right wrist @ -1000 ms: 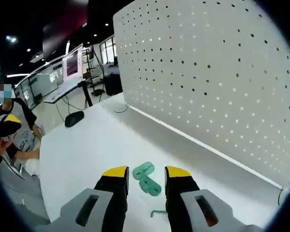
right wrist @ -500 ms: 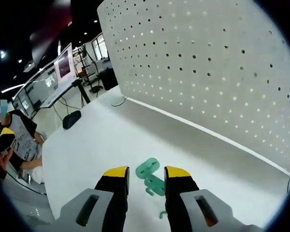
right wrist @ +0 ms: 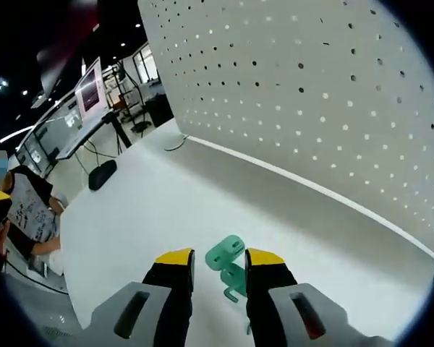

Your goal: Insert the hook assembly into the mounting plate slot until the hook locks in place.

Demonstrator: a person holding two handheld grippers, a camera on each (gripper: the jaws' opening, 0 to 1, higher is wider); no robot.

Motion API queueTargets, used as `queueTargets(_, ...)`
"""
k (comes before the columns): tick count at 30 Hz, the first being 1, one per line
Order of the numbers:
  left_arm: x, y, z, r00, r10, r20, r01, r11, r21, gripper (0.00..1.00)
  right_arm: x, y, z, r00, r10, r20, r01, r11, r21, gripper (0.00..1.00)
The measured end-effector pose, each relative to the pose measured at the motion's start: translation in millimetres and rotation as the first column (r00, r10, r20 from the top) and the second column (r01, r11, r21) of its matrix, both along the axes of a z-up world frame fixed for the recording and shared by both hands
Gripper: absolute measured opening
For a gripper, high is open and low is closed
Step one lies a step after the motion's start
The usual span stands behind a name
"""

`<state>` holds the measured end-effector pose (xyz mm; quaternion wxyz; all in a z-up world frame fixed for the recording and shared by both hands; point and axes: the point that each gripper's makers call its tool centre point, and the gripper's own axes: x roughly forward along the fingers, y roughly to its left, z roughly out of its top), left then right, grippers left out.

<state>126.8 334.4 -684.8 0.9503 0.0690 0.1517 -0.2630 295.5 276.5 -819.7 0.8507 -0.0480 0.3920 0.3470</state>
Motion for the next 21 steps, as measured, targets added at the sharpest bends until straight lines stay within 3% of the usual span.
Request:
queueTargets(13,1.4,3.6,-3.3,1.000,0.002,-0.009,-0.002,1.000,-0.015,0.78,4.4,-2.6,-7.0,0.992,-0.084,-0.091,0.086,0.996,0.018,0.23)
queueTargets(21,2.2,3.7,-4.9,1.000,0.000,-0.011,0.000,1.000,-0.019,0.78,5.5,-0.4,-7.0,0.989,-0.102,-0.107,0.106,0.994,0.036,0.17)
